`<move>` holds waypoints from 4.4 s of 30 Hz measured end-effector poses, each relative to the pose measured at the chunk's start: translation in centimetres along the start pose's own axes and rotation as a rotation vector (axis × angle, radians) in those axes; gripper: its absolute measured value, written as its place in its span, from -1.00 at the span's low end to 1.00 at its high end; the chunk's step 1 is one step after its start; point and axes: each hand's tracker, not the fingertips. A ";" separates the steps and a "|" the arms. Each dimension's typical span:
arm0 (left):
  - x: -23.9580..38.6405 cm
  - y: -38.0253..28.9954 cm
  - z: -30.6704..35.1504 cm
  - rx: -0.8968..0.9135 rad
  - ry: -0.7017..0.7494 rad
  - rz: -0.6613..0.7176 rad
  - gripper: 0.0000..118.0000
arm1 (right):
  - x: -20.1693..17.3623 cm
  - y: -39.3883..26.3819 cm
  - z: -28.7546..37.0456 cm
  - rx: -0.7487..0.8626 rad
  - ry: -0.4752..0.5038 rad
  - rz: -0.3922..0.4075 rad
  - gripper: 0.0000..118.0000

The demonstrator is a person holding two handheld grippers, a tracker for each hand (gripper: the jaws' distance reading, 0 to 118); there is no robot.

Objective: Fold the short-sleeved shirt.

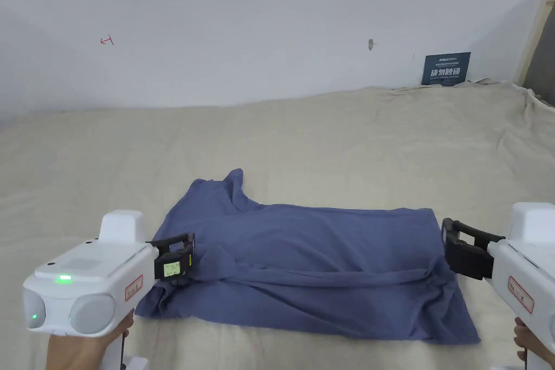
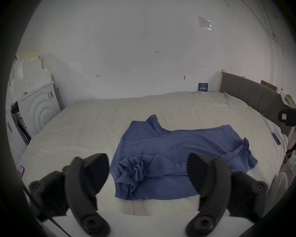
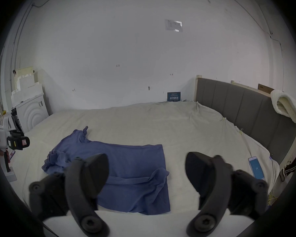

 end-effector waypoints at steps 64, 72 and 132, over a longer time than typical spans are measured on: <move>-6.1 -3.6 -13.2 -0.549 -0.048 0.168 -0.93 | 2.8 -8.2 -9.5 -0.429 -0.035 -0.063 -0.83; -6.1 -3.4 -12.9 -0.540 -0.058 0.158 -0.93 | 1.9 -11.4 -12.1 -0.557 -0.052 -0.083 0.64; -4.3 -15.8 5.1 -0.614 0.039 0.294 0.56 | 5.9 -13.7 -0.7 -0.627 0.048 -0.021 -0.23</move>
